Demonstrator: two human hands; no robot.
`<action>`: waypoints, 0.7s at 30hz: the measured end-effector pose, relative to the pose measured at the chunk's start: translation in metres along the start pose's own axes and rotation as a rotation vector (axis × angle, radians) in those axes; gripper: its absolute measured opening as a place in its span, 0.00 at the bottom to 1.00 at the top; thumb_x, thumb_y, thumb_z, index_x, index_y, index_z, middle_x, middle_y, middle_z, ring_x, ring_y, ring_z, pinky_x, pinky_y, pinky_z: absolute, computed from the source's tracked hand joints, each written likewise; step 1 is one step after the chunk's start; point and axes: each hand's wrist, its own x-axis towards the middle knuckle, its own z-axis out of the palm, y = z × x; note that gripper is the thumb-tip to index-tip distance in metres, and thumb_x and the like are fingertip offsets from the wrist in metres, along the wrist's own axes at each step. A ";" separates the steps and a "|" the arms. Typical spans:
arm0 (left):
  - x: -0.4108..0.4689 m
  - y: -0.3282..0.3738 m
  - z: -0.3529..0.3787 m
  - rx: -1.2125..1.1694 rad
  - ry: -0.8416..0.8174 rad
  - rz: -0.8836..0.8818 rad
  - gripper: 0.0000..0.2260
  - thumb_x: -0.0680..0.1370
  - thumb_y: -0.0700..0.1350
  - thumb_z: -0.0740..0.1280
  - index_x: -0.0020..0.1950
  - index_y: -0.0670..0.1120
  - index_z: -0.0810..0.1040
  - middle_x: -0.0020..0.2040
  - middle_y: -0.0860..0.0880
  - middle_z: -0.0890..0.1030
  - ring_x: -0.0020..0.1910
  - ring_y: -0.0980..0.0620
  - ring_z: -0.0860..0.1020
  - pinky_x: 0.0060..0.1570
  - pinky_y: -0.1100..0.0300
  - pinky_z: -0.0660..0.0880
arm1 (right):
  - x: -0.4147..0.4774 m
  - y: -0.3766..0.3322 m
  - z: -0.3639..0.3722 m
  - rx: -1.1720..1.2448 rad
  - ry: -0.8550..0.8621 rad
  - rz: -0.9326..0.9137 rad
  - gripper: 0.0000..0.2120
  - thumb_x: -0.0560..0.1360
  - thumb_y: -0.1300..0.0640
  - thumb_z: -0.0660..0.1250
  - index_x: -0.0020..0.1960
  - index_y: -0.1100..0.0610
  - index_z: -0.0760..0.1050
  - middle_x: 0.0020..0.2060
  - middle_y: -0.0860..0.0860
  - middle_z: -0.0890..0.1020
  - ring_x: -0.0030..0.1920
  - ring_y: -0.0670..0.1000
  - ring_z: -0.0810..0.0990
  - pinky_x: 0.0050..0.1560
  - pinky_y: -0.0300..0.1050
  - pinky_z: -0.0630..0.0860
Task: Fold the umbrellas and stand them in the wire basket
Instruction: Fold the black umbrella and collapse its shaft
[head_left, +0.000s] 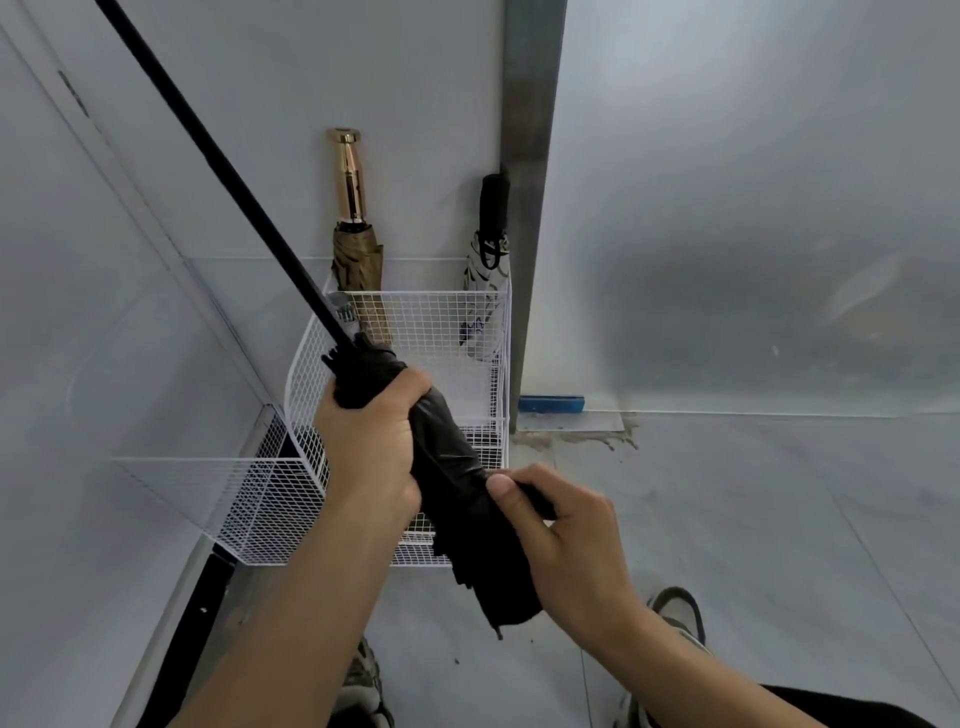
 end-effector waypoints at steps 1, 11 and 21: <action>0.003 0.001 -0.002 -0.005 -0.011 0.017 0.12 0.69 0.30 0.72 0.44 0.45 0.77 0.35 0.50 0.79 0.29 0.54 0.80 0.32 0.59 0.79 | 0.000 0.000 -0.002 0.002 0.018 -0.040 0.11 0.76 0.44 0.67 0.46 0.49 0.84 0.42 0.39 0.84 0.44 0.40 0.82 0.42 0.39 0.79; 0.015 0.003 -0.008 -0.034 -0.134 0.166 0.10 0.71 0.27 0.66 0.39 0.42 0.74 0.32 0.50 0.77 0.29 0.55 0.76 0.30 0.61 0.76 | -0.001 0.000 -0.004 -0.142 0.070 -0.364 0.14 0.80 0.48 0.64 0.45 0.53 0.83 0.49 0.44 0.86 0.49 0.40 0.83 0.46 0.42 0.80; 0.005 0.003 -0.010 -0.192 -0.567 -0.189 0.13 0.56 0.35 0.69 0.38 0.46 0.78 0.34 0.51 0.78 0.31 0.53 0.76 0.34 0.59 0.76 | 0.026 -0.001 -0.028 0.438 -0.398 0.285 0.12 0.78 0.48 0.65 0.44 0.54 0.81 0.41 0.47 0.83 0.44 0.47 0.80 0.48 0.42 0.75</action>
